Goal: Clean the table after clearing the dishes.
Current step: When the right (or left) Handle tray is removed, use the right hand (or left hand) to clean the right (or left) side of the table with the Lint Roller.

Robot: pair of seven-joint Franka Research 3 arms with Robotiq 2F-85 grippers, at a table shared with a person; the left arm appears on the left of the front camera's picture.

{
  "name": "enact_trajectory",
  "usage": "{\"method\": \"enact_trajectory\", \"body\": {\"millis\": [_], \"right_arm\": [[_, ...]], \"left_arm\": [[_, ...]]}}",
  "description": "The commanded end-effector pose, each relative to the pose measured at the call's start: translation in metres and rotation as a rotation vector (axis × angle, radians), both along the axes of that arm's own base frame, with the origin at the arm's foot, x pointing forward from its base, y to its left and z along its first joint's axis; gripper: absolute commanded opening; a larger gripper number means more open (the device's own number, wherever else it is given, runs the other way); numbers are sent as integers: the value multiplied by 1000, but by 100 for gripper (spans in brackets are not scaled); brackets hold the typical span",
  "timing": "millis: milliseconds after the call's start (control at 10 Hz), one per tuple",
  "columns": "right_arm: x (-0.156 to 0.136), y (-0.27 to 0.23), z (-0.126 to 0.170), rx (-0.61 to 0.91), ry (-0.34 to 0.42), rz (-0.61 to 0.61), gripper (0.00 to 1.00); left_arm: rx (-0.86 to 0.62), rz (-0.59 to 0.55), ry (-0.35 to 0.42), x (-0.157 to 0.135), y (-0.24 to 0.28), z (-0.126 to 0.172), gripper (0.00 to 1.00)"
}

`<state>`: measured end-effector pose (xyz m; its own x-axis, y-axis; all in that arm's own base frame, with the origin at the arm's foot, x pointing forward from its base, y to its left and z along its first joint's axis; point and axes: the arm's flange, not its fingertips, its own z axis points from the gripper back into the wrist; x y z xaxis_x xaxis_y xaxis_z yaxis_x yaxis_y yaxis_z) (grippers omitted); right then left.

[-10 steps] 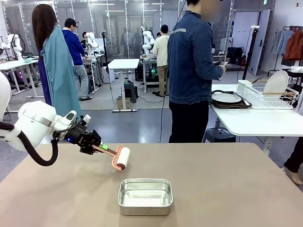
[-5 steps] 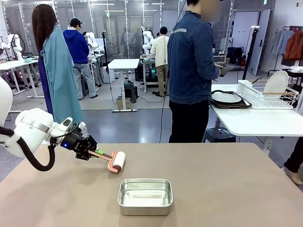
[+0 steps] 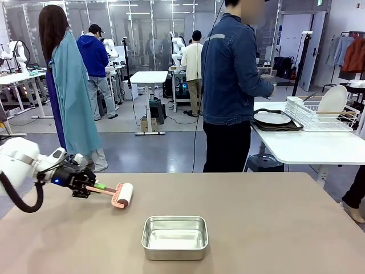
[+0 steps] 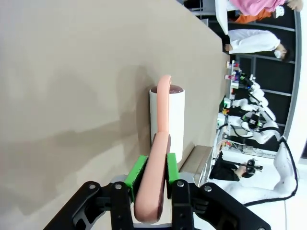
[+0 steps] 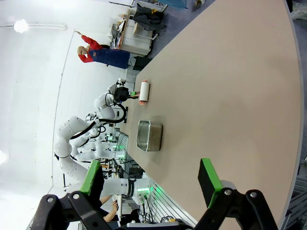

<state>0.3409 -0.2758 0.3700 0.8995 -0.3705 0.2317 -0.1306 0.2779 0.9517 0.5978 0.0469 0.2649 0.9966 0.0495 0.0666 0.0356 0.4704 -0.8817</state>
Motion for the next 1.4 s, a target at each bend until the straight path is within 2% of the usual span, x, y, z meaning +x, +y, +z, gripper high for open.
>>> {"method": "enact_trajectory", "body": {"millis": [0,500,900,1100,1300], "right_arm": [[0,1,2,-1,-21,0,100],[0,1,2,-1,-21,0,100],[0,1,2,-1,-21,0,100],[0,1,2,-1,-21,0,100],[0,1,2,-1,-21,0,100]], "left_arm": [[25,-36,-1,-10,40,-13,23],[85,25,-47,-33,141,7,23],[95,9,-53,-61,191,27,23],[130,24,-102,-82,198,56,23],[127,8,-185,-112,182,101,23]]}}
